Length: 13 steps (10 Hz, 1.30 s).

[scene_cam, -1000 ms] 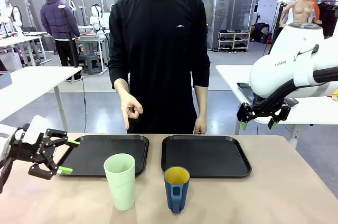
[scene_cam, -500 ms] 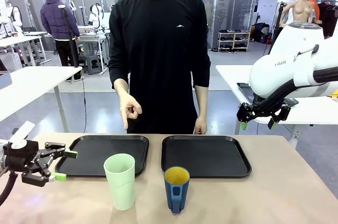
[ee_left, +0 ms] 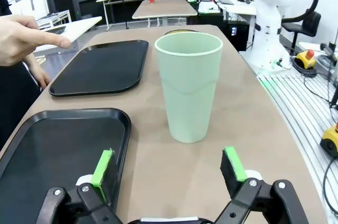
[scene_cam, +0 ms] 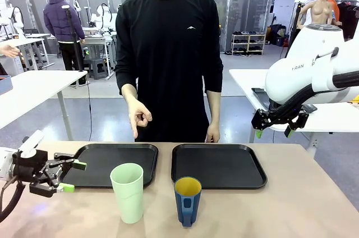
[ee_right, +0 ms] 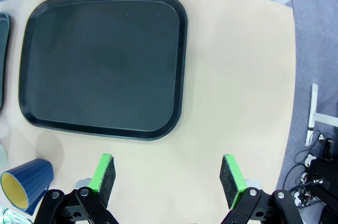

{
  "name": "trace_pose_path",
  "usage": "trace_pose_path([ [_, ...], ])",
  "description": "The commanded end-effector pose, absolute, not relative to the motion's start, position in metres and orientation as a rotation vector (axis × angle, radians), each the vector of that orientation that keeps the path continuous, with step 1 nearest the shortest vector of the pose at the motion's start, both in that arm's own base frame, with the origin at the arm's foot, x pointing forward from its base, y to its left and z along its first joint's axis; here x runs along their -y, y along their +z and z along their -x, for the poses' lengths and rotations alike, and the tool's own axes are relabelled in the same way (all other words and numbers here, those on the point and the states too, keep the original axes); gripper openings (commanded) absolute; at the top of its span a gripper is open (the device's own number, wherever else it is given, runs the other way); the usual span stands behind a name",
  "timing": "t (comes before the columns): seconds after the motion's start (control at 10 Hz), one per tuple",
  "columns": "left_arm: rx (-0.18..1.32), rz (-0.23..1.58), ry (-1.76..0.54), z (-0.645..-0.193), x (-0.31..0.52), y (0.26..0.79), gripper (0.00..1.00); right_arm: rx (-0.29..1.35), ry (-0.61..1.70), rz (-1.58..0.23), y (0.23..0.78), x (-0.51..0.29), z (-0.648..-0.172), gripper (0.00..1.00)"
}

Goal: Sort and store the cups by type.
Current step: Pick up the Reusable plastic cup.

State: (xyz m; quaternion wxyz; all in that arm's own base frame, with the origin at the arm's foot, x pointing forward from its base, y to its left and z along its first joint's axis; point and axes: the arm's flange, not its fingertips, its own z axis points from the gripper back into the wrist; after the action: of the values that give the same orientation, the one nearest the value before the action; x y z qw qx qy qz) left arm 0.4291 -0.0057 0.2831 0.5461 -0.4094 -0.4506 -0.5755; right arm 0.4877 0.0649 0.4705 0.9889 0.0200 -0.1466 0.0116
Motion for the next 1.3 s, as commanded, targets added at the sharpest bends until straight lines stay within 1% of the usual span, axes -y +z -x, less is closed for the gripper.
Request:
trace_pose_path([
  [0.0, 1.079, 0.965, -1.372, -0.422, 0.006, 0.285, 1.0, 0.297, 0.016, -0.041, 0.471, -0.064, -0.488, 1.0],
  [0.3, 1.079, 0.965, -1.372, -0.422, 0.006, 0.285, 1.0, 0.297, 0.016, -0.041, 0.471, -0.064, -0.488, 1.0],
  [0.5, 1.079, 0.971, -1.35, -0.435, 0.006, 0.273, 1.0, 0.297, 0.016, -0.041, 0.471, -0.064, -0.488, 1.0],
  [0.8, 1.07, 1.025, -1.355, -0.444, 0.018, 0.261, 1.0, 0.297, 0.016, -0.041, 0.471, -0.064, -0.488, 1.0],
  [0.9, 1.09, 1.045, -1.367, -0.447, 0.026, 0.256, 1.0, 0.297, 0.016, -0.041, 0.471, -0.064, -0.488, 1.0],
  [1.2, 1.093, 1.128, -1.369, -0.455, 0.054, 0.233, 1.0, 0.297, 0.016, -0.041, 0.471, -0.064, -0.488, 1.0],
])
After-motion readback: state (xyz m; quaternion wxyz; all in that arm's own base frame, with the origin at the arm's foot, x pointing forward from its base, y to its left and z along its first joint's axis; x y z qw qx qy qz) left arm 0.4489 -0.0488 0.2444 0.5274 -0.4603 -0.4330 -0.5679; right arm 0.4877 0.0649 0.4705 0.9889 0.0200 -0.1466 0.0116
